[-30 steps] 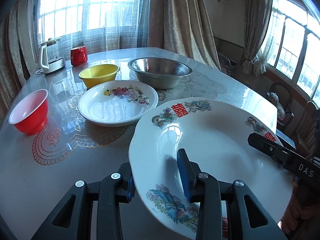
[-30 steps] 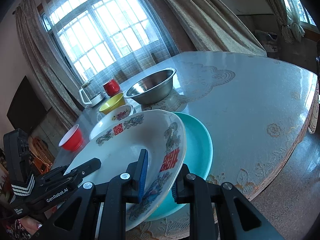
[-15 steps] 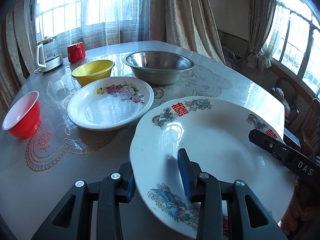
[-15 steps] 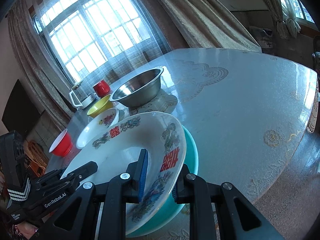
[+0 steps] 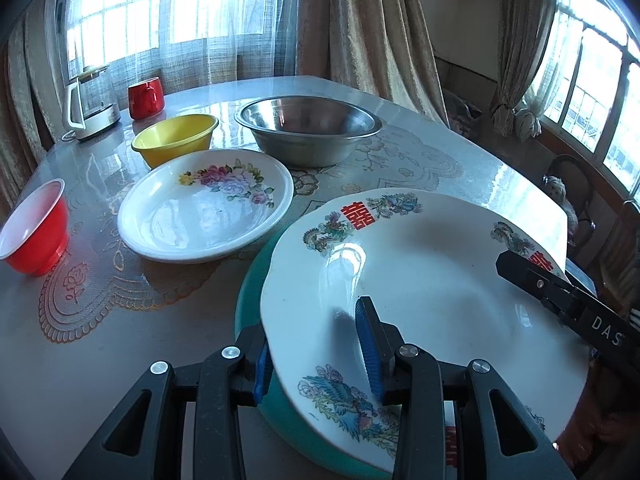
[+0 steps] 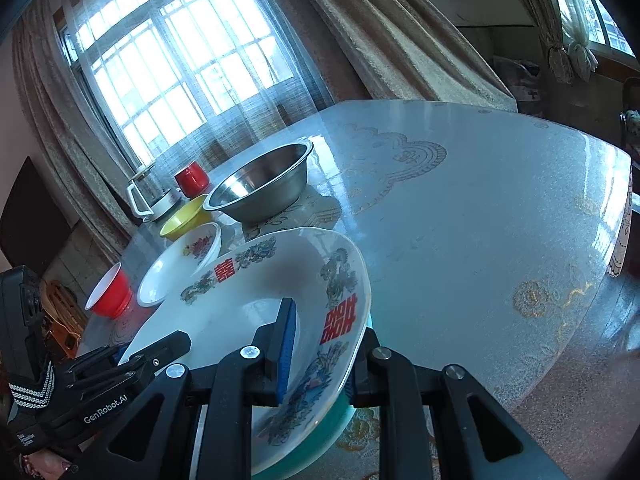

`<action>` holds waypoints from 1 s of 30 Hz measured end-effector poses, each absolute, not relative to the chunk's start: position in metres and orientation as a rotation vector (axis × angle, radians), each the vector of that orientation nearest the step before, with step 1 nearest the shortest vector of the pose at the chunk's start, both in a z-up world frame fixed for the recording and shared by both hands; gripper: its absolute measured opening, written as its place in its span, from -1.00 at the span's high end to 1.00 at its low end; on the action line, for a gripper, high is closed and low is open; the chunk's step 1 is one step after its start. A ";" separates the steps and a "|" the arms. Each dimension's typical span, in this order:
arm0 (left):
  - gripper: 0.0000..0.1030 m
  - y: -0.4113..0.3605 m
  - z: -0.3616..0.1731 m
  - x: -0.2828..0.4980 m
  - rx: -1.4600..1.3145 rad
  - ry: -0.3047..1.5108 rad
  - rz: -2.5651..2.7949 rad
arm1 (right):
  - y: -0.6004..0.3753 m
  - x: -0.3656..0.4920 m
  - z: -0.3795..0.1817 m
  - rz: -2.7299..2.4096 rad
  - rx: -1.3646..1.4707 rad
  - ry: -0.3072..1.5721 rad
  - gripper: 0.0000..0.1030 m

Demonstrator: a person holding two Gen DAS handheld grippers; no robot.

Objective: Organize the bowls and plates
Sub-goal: 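Lift the large white plate with both grippers and carry it over the teal plate, then lower the large white plate onto the teal plate and open both grippers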

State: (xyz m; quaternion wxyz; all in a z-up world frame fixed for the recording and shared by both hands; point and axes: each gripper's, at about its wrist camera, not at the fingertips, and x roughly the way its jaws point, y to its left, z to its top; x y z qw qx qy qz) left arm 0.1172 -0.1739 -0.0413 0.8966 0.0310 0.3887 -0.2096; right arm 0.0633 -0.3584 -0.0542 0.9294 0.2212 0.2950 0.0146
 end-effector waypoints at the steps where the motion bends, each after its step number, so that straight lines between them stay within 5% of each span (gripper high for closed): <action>1: 0.25 -0.176 -0.041 0.117 0.069 0.803 -0.435 | -0.359 0.063 -0.054 0.026 0.452 0.603 0.61; 30: 0.27 -0.172 -0.039 0.102 0.165 0.732 -0.414 | -0.372 0.028 -0.060 0.040 0.558 0.630 0.35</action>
